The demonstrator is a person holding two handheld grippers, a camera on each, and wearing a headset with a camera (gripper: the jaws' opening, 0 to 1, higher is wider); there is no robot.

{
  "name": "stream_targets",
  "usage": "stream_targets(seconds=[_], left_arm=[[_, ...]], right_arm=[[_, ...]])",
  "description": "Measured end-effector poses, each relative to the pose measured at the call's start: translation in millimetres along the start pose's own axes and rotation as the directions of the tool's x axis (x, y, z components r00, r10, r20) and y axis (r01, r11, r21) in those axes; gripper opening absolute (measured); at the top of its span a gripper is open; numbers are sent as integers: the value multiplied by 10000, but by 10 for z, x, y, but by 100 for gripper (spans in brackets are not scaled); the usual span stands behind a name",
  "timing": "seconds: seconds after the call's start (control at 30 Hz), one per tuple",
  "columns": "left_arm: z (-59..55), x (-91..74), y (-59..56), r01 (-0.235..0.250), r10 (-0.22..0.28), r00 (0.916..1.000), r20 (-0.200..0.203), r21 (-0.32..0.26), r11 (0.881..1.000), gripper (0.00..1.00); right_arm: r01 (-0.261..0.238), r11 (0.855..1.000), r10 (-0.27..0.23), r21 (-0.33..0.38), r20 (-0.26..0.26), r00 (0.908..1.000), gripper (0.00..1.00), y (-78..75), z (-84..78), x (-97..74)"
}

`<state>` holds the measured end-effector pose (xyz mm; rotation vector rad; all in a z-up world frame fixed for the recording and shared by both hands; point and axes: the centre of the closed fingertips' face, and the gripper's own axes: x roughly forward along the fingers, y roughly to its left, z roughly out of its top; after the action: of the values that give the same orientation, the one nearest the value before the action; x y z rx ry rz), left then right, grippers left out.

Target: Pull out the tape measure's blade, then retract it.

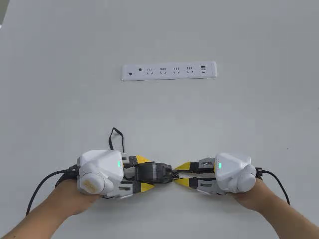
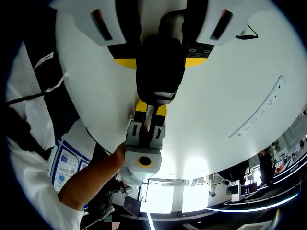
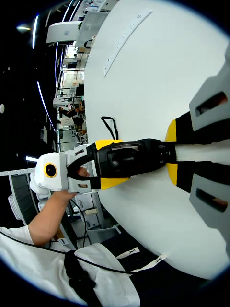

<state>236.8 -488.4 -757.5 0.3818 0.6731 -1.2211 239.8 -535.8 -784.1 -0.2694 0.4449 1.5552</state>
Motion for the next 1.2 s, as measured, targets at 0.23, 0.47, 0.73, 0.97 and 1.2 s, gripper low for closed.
stream_targets(seconds=[0.23, 0.47, 0.73, 0.97, 1.2], left_arm=[[5, 0, 2, -6, 6, 10000, 8, -43, 10000, 28], [7, 1, 1, 20, -20, 10000, -30, 0, 10000, 28], [8, 9, 3, 27, -27, 10000, -50, -13, 10000, 28], [7, 18, 7, 53, -53, 10000, -55, -19, 10000, 28], [6, 25, 11, 62, -62, 10000, 7, -75, 10000, 28]], right_arm=[[-4, 9999, 5, 104, -30, 10000, 9, -8, -19, -55], [13, 9999, -12, 102, -96, 10000, 9, -12, -32, -90], [39, 9997, -36, 243, -146, 9999, 9, -43, -77, -185], [83, 9996, -77, 283, -211, 9997, 9, -52, -111, -258], [131, 9991, -122, 395, -242, 9996, 9, -59, -145, -407]])
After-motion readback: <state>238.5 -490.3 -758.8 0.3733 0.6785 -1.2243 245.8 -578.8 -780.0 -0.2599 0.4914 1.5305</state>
